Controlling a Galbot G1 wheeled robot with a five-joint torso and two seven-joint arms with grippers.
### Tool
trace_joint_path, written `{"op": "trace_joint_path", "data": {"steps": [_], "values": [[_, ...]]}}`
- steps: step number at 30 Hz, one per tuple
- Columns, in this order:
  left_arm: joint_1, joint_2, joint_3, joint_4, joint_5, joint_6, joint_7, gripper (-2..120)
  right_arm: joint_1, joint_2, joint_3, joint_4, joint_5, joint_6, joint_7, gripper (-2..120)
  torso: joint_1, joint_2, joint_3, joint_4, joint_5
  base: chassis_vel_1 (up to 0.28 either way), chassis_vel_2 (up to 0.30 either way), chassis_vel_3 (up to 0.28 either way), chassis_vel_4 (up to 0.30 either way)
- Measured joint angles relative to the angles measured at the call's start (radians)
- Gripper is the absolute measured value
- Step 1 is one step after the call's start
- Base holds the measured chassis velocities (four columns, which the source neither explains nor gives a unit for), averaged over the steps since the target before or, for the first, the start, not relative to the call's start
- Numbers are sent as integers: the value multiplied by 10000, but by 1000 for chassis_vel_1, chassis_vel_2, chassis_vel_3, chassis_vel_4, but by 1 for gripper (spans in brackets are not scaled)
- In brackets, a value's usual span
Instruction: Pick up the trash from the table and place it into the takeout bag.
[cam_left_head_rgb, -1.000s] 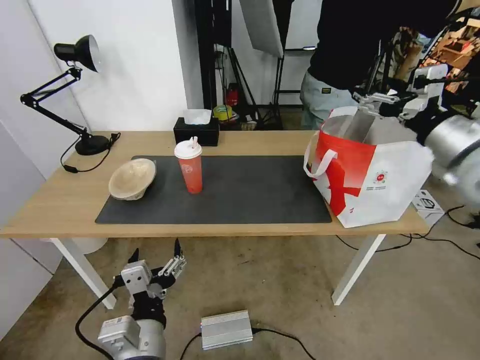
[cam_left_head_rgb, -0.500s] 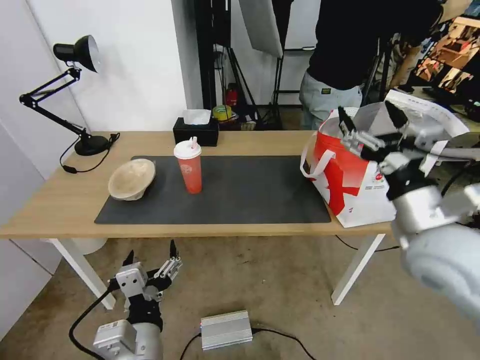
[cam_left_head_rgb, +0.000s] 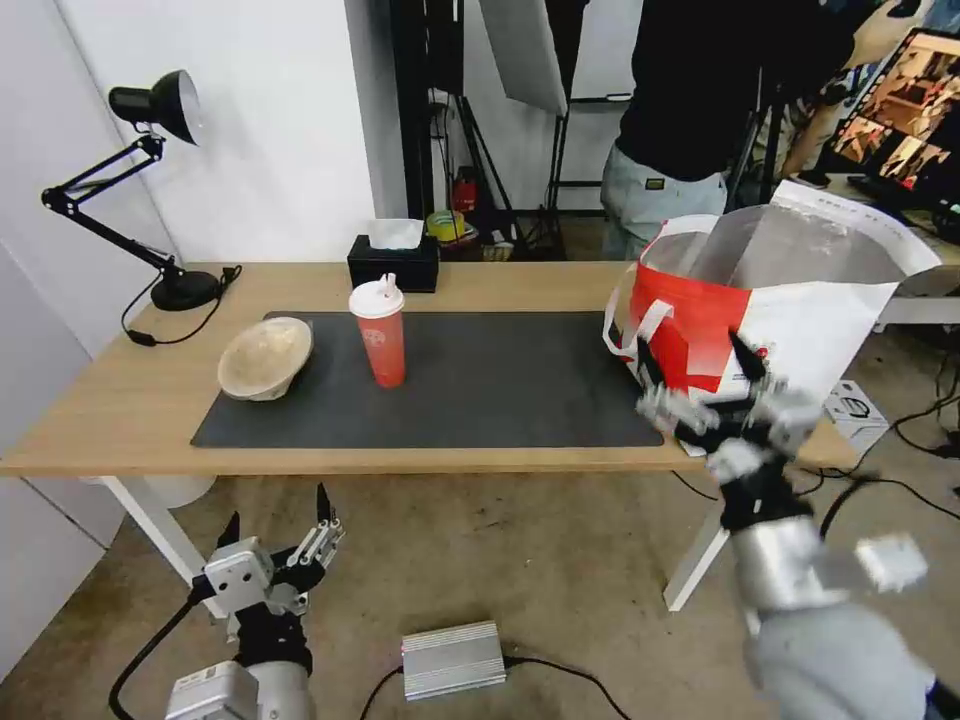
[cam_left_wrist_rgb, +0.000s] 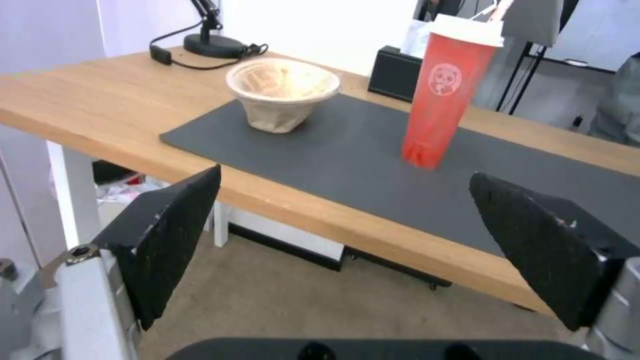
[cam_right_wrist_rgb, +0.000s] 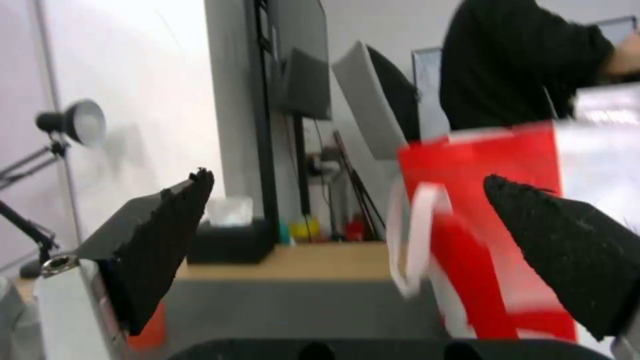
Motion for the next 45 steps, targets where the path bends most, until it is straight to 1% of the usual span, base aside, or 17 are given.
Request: {"op": "trace_joint_path", "data": {"steps": [1, 3, 4, 6, 7, 10, 11, 14, 27, 36, 45], "values": [[0, -11, 19, 5, 6, -7, 32, 100, -245, 220, -65, -68, -295, 93, -8, 100, 0, 0, 0, 1, 0, 0, 0, 0, 0], [-1, -17, 27, 9, 11, -13, 52, 100, -363, 352, -107, -111, -479, 153, -8, 100, 1, 0, 1, 1, 1, 0, 0, 0, 0], [-1, -20, 35, 12, 17, -18, 64, 100, -495, 522, -142, -162, -698, 222, 0, 100, 1, 0, 1, 4, -1, 0, 0, 0, 0], [-3, -18, 41, 18, 20, -27, 74, 100, -782, 871, -231, -292, -1062, 361, 11, 100, 0, 0, 1, 3, -1, 0, 0, 0, 0], [-3, -18, 41, 18, 20, -27, 74, 100, -782, 871, -231, -292, -1062, 361, 11, 100, 0, 0, 1, 3, -1, 0, 0, 0, 0], [-2, 8, 35, 19, 20, -38, 78, 100, -1028, 1313, -410, -555, -1579, 575, 38, 100, 0, 0, 1, 3, 0, 0, 0, 0, 0], [-2, 8, 35, 19, 20, -38, 78, 100, -1028, 1313, -410, -555, -1579, 575, 38, 100, 0, 0, 1, 3, 0, 0, 0, 0, 0], [-1, 30, 8, -13, 19, -43, 79, 100, -1201, 1624, -632, -770, -1867, 739, 32, 100, 1, 0, 1, 3, 1, 0, 0, 0, 0], [71, 74, -26, -85, 17, -60, 55, 100, -1280, 1940, -784, -1313, -2386, 916, 30, 100, 1, -1, 2, 3, 1, 0, 0, 0, 0], [99, 10, -39, -69, 46, -132, -22, 100, -1413, 2255, -951, -1455, -2518, 895, 30, 100, 1, 0, 1, 3, 1, 0, 0, 0, 0], [108, 59, -41, -69, 62, -135, -25, 100, -1399, 2383, -1090, -1620, -2515, 835, 125, 100, 1, -1, 1, 3, 1, 0, 0, 0, 0]]}}
